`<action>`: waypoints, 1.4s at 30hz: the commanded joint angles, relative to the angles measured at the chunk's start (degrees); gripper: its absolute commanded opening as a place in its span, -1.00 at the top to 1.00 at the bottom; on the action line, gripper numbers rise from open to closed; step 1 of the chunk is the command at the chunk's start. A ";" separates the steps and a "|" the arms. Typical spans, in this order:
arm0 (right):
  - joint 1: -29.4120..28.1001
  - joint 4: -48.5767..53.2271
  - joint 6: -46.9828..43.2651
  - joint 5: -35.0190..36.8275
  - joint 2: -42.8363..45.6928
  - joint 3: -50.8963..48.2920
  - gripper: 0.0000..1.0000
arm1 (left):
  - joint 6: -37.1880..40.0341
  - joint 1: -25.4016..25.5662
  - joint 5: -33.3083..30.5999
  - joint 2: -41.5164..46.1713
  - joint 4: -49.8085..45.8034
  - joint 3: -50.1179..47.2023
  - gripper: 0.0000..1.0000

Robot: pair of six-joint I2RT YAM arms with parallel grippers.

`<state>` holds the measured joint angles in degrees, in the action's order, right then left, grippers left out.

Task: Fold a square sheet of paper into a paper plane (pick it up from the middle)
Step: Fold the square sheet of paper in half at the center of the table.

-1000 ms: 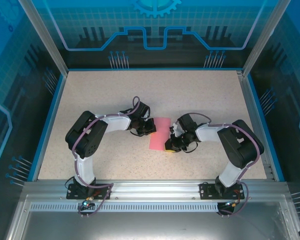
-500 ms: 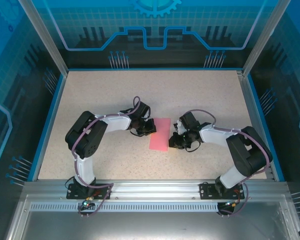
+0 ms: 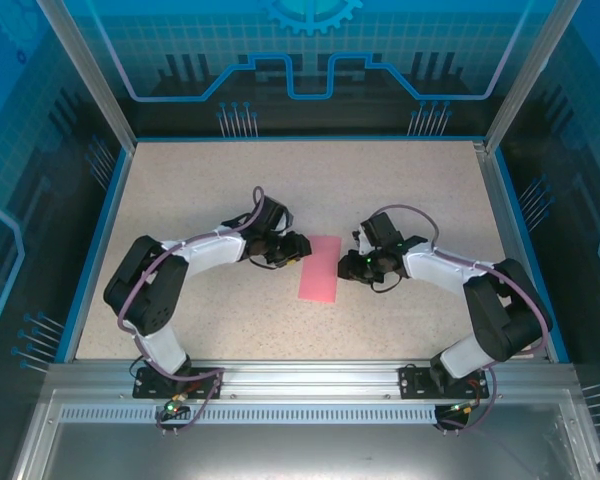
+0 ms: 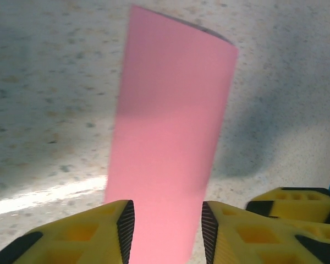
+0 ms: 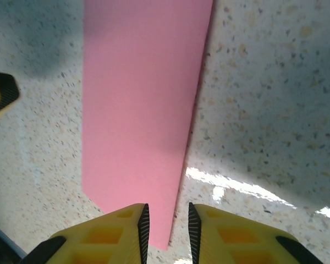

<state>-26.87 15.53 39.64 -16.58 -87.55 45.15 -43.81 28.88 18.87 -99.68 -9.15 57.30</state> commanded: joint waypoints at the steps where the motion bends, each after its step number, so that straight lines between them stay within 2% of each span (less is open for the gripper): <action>1: 1.03 -2.41 1.80 -3.75 -1.50 1.30 0.40 | -1.65 -1.26 4.17 0.41 3.36 -2.22 0.13; 11: 0.67 -6.29 2.96 -8.97 -6.57 3.09 0.40 | -3.04 -1.73 5.72 -1.84 5.40 -2.76 0.08; 25: 1.03 -6.86 2.78 -9.03 -12.75 4.92 0.42 | -4.15 -1.68 7.57 -4.76 6.04 -1.76 0.04; 42: 2.28 -5.33 1.93 -8.56 -10.38 3.64 0.43 | -3.80 -1.35 8.67 -6.47 4.99 -0.37 0.00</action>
<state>-25.41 9.04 42.17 -24.49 -99.55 49.12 -47.09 27.53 25.43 -105.12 -3.55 55.35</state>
